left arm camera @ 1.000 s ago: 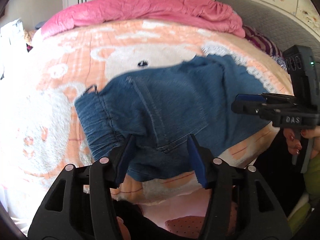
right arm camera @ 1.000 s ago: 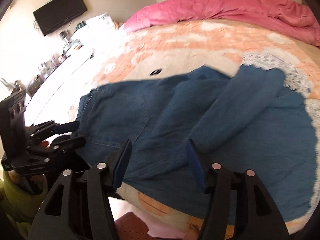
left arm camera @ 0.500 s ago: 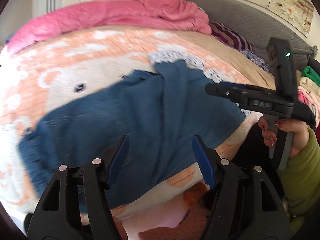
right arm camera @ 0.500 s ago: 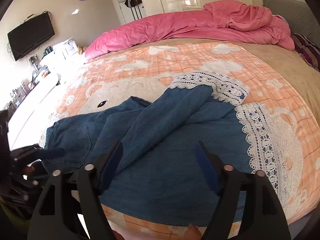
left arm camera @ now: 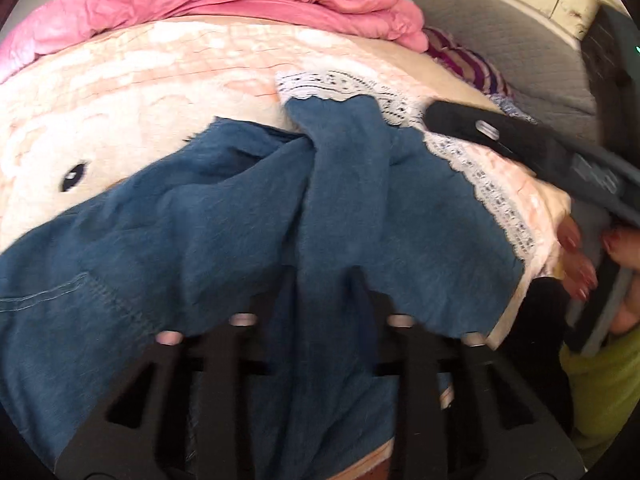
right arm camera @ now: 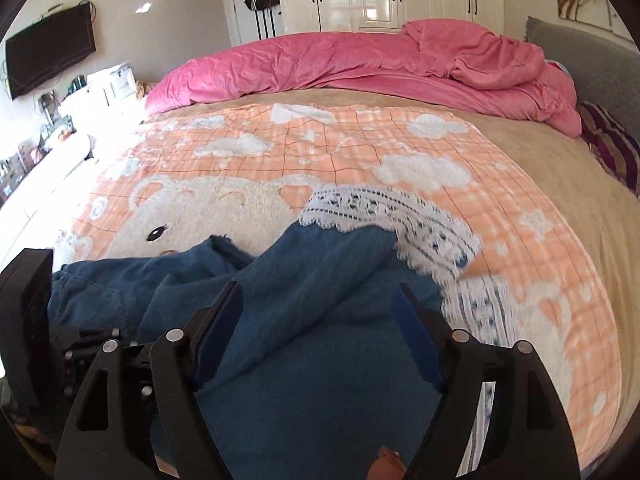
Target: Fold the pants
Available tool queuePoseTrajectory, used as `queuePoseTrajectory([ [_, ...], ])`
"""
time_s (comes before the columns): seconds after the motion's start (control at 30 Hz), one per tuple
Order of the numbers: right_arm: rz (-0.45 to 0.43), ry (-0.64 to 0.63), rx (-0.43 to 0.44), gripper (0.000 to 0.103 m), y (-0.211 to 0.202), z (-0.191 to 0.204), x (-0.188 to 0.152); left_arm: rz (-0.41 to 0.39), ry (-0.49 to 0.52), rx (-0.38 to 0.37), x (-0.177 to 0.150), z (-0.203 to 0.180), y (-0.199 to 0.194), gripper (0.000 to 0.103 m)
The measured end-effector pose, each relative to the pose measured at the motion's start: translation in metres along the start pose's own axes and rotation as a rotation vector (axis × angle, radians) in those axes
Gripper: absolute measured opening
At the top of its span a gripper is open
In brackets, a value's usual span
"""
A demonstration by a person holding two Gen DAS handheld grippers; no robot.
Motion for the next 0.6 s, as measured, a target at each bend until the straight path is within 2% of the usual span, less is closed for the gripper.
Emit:
queuePoseTrajectory([
  [0.1, 0.026, -0.031, -0.025, 0.076, 0.017, 0.005, 0.024, -0.022, -0.013, -0.121, -0.001, 0.005, 0.004, 0.004],
  [0.2, 0.06, -0.081, -0.039, 0.076, 0.042, 0.016, 0.051, -0.048, 0.054, -0.107, -0.005, -0.004, 0.005, 0.003],
  [0.3, 0.121, -0.098, -0.072, 0.076, 0.072, 0.023, 0.074, -0.055, 0.086, -0.128, -0.008, -0.013, 0.003, 0.003],
  [0.53, 0.241, -0.113, -0.25, 0.075, 0.137, 0.025, 0.101, -0.044, 0.072, -0.14, -0.008, -0.012, 0.008, 0.003],
  [0.57, 0.26, -0.096, -0.258, 0.072, 0.144, 0.022, 0.102, -0.042, 0.07, -0.141, -0.007, -0.011, 0.008, 0.003],
  [0.6, 0.271, -0.08, -0.245, 0.063, 0.149, 0.019, 0.102, -0.043, 0.069, -0.141, -0.007, -0.009, 0.007, 0.003],
])
Point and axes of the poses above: each gripper's, at about its wrist camera, not at the fingertips, and y roughly the way its jaws point, z to its left, x to its top, the point moved 3 cm from there along y, roughly the way its jaws point, and after that the axes turned 14 degrees about z, right-handed, at the moved point
